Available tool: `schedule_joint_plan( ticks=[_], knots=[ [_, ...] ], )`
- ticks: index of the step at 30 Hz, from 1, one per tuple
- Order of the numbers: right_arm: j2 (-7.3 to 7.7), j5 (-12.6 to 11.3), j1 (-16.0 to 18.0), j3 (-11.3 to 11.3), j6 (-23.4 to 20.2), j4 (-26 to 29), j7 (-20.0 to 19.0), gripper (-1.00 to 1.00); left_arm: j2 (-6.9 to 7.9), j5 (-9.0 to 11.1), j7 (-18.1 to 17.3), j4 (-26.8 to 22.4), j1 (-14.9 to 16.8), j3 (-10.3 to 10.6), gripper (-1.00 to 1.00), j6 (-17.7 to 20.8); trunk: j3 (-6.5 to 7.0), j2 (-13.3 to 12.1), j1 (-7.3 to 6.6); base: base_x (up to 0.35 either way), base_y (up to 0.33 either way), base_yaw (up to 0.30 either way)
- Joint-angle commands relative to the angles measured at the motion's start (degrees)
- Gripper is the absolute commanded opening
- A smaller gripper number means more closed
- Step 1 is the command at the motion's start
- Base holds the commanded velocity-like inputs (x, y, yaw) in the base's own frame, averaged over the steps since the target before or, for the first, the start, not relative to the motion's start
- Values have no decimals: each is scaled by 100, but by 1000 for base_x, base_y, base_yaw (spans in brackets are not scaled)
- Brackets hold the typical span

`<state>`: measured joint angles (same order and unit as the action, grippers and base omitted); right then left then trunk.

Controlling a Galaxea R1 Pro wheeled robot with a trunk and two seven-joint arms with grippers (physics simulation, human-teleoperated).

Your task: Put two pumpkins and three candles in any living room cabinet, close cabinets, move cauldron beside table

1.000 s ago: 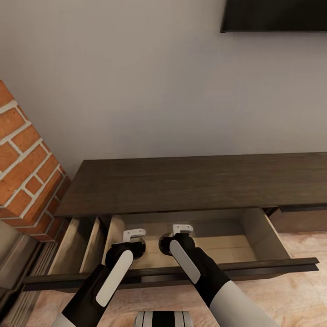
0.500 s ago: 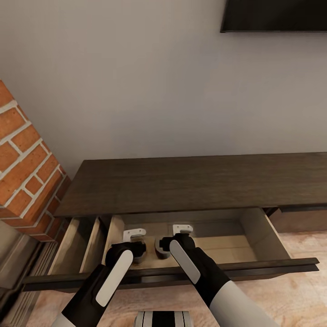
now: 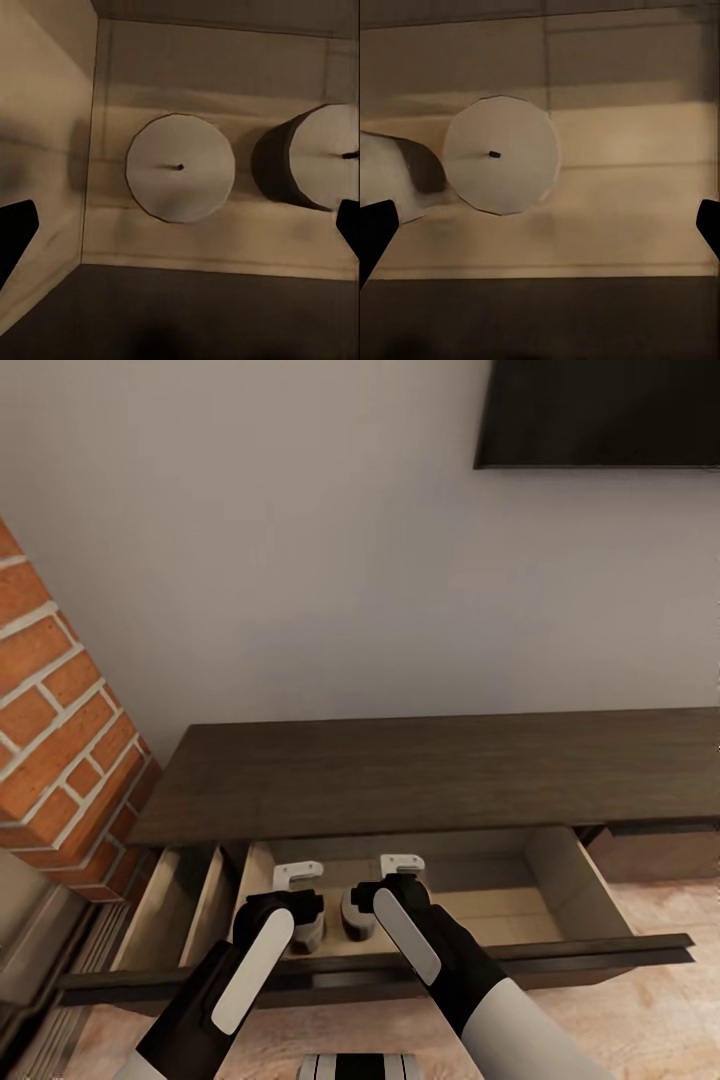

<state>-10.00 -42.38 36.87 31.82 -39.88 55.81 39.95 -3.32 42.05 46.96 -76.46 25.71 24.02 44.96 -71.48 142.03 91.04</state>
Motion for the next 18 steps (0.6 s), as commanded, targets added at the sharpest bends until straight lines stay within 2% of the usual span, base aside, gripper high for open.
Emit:
schedule_joint_plan(
  ticks=[1,6,18],
  knots=[
    [0,-51,4,8,-9,6,56,100,0,60,56,-17,4,6,100,9,14,-39,-25,-215,0,0],
    [0,-51,4,7,-10,12,45,100,-2,75,51,-33,4,6,100,13,103,-240,-135,-171,0,0],
    [0,-52,-4,-8,4,64,40,100,-2,80,50,-35,4,6,100,13,319,-721,-398,-12,0,0]
  ],
)
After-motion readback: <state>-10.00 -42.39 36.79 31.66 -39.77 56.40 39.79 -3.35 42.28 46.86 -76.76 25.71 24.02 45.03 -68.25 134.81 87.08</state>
